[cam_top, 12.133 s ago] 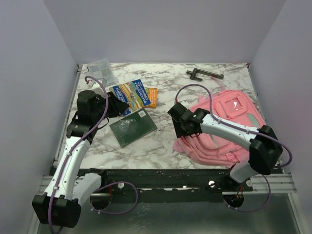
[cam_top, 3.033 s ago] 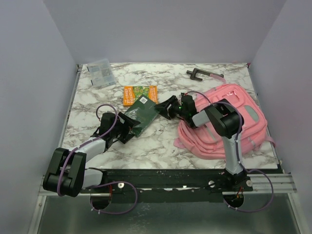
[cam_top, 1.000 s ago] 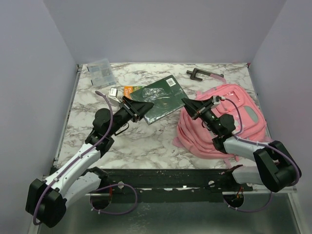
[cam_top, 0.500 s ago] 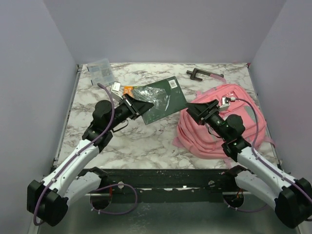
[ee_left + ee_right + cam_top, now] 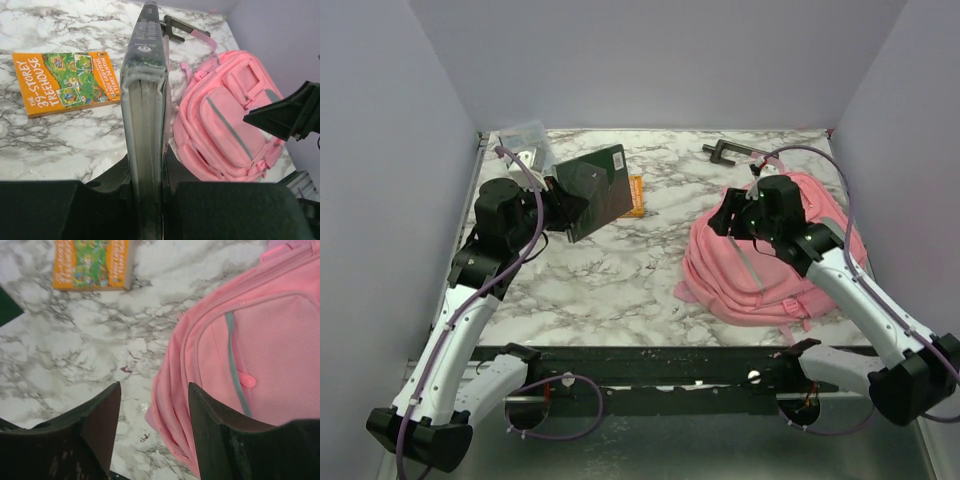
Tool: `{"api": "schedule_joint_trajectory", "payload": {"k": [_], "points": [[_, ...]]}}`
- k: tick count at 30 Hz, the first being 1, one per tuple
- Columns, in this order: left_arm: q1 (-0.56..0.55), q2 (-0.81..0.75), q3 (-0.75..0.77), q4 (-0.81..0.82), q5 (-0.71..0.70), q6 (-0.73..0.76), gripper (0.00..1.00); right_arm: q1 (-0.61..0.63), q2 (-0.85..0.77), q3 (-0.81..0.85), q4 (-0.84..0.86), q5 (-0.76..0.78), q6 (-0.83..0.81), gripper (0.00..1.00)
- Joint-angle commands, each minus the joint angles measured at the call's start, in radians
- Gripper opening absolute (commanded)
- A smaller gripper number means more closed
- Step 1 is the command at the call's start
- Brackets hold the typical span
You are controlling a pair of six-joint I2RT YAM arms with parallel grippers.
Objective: Pack the student bag
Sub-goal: Place the book in the student bag.
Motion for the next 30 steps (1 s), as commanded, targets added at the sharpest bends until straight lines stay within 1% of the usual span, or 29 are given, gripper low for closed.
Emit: {"api": "schedule_joint_trajectory", "payload": {"k": [1,6,11,14,17,18,24,27,30], "points": [[0.003,-0.032,-0.025,0.024,-0.009,0.110,0.00,0.011,0.121,0.077,-0.232,0.033,-0.148,0.57],[0.003,-0.070,-0.082,0.035,-0.020,0.126,0.00,0.065,0.201,0.081,-0.246,0.032,-0.145,0.56],[0.003,-0.070,-0.085,0.042,0.017,0.113,0.00,0.167,0.297,0.092,-0.267,0.124,-0.134,0.56],[0.003,-0.065,-0.087,0.048,0.047,0.108,0.00,0.240,0.363,0.113,-0.291,0.224,-0.134,0.56],[0.003,-0.061,-0.085,0.047,0.059,0.106,0.00,0.282,0.418,0.139,-0.313,0.299,-0.138,0.45],[0.003,-0.061,-0.085,0.047,0.063,0.106,0.00,0.292,0.435,0.144,-0.317,0.316,-0.138,0.43],[0.003,-0.050,-0.084,0.046,0.075,0.106,0.00,0.309,0.473,0.136,-0.317,0.384,-0.146,0.40],[0.003,-0.043,-0.084,0.046,0.081,0.105,0.00,0.308,0.490,0.123,-0.311,0.412,-0.147,0.36],[0.003,-0.035,-0.085,0.046,0.085,0.105,0.00,0.310,0.511,0.110,-0.296,0.403,-0.152,0.33]]}}
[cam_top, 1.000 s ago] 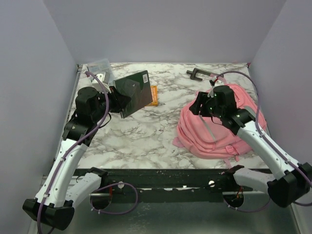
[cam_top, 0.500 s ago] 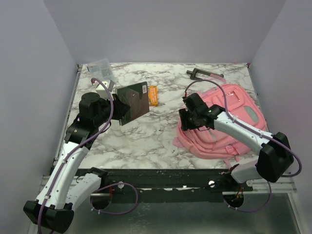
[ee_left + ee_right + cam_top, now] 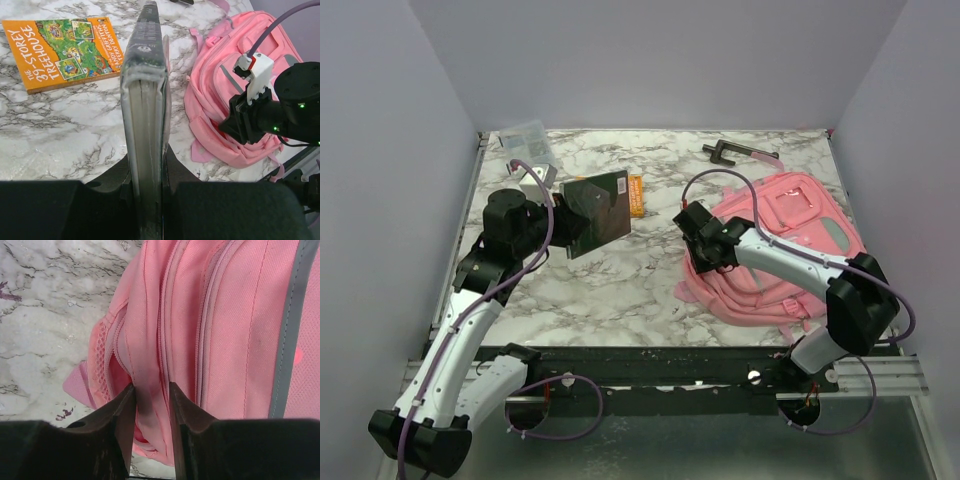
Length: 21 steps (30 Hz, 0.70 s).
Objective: Pack the student bag
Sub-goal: Place the book in the student bag.
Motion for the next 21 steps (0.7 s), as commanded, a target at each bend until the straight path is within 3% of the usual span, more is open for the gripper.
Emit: {"api": "schedule_joint_trajectory", "payload": {"k": [1,8,10,12,15,21], "points": [[0.003,0.000,0.013,0.108,0.040,0.002,0.00,0.006,0.040,-0.011,-0.002,0.068,-0.011,0.32],[0.003,0.017,0.011,0.108,0.049,-0.001,0.00,0.023,0.082,-0.056,0.062,0.087,-0.006,0.45],[0.003,0.020,0.007,0.111,0.049,-0.001,0.00,0.025,0.080,-0.063,0.069,0.119,0.016,0.38],[0.003,0.026,0.005,0.113,0.042,-0.001,0.00,0.023,0.055,-0.044,0.058,0.149,0.029,0.18],[0.005,0.036,0.005,0.114,0.055,-0.007,0.00,0.025,-0.034,-0.010,0.054,0.194,0.030,0.01],[0.009,0.046,-0.004,0.129,0.083,-0.026,0.00,0.024,-0.156,0.153,-0.007,0.264,-0.043,0.00]]}}
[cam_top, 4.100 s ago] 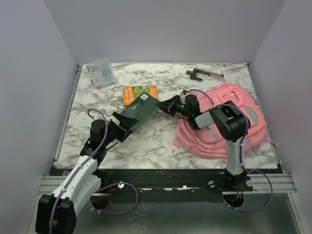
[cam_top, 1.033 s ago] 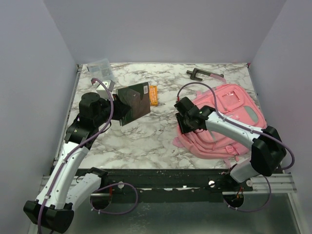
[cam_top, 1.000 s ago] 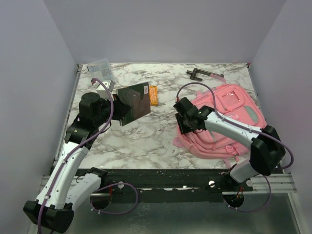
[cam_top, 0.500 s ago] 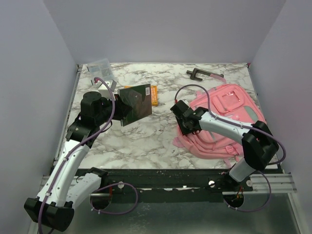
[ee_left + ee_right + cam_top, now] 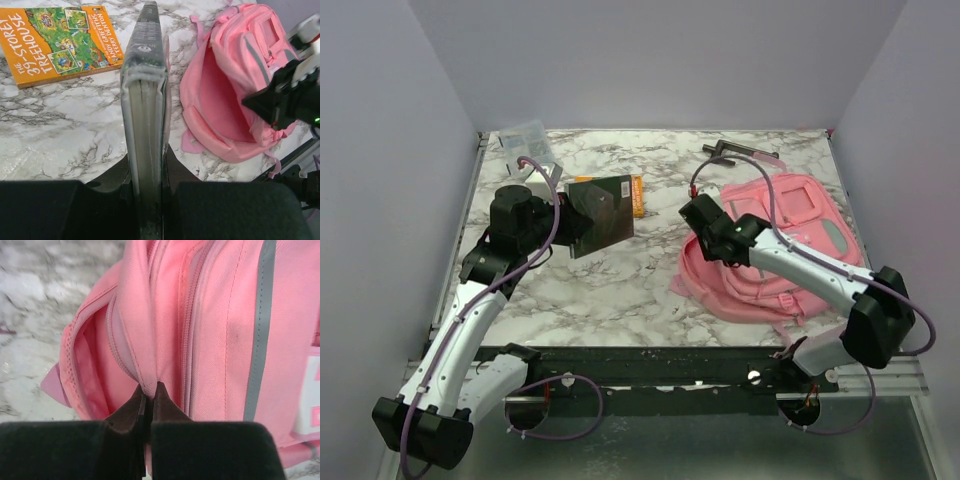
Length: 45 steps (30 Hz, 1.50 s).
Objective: Pack the student bag
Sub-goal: Place the book in the student bag.
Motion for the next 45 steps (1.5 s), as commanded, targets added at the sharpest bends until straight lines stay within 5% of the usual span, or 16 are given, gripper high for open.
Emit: {"api": "schedule_joint_trajectory", "payload": {"k": [1,7,13,23,32,42,45], "points": [[0.009,-0.004,-0.002,0.122,0.068,-0.029,0.00,0.005,-0.097,0.166,-0.009,0.094,-0.050,0.00],[0.011,0.036,-0.038,0.229,0.264,-0.206,0.00,0.004,-0.150,0.278,-0.023,0.047,-0.099,0.00],[-0.025,0.108,-0.221,0.607,0.460,-0.626,0.00,-0.013,-0.229,0.291,0.035,-0.054,-0.106,0.00],[-0.256,0.210,-0.321,0.835,0.128,-0.953,0.00,-0.020,-0.284,0.254,0.089,-0.155,-0.019,0.00],[-0.397,0.432,-0.222,0.881,-0.016,-1.141,0.00,-0.021,-0.308,0.232,0.152,-0.212,0.031,0.00],[-0.564,0.799,0.047,0.937,-0.298,-1.212,0.00,-0.021,-0.321,0.254,0.176,-0.247,0.058,0.00],[-0.589,0.929,0.182,0.938,-0.283,-1.169,0.00,-0.020,-0.324,0.239,0.193,-0.249,0.058,0.00]]}}
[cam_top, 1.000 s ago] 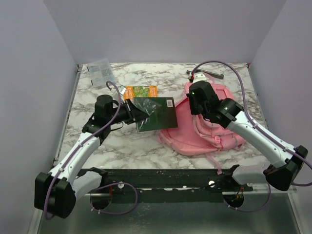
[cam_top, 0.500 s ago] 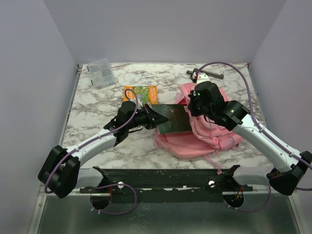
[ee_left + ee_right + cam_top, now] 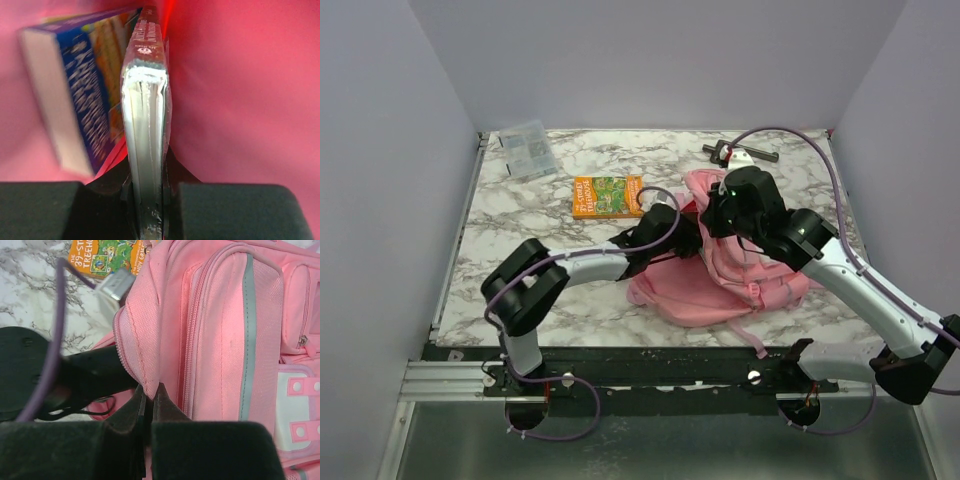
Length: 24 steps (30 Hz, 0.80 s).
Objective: Pack the student bag
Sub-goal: Place the book in the student bag.
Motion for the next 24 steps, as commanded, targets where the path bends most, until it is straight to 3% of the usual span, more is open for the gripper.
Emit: {"api": "schedule_joint_trajectory", "payload": {"k": [1,5,8,19,21,24], "points": [[-0.037,0.162,0.200,0.131,-0.046,-0.039,0.01,0.000,-0.054,0.019,0.181,-0.020,0.021,0.00],[-0.066,0.166,0.174,0.177,-0.051,0.026,0.52,0.000,-0.075,0.000,0.169,-0.009,0.003,0.00],[-0.069,0.118,0.114,0.176,-0.067,0.071,0.66,0.000,-0.115,-0.030,0.181,0.012,0.000,0.00],[-0.038,-0.037,-0.062,0.119,0.009,0.108,0.72,-0.001,-0.152,-0.042,0.168,0.018,-0.008,0.00],[-0.034,-0.046,-0.083,0.105,0.018,0.104,0.67,-0.001,-0.156,-0.050,0.175,0.012,-0.005,0.00],[-0.033,-0.026,-0.080,0.101,0.027,0.100,0.50,0.000,-0.151,-0.048,0.175,0.007,0.002,0.00]]}}
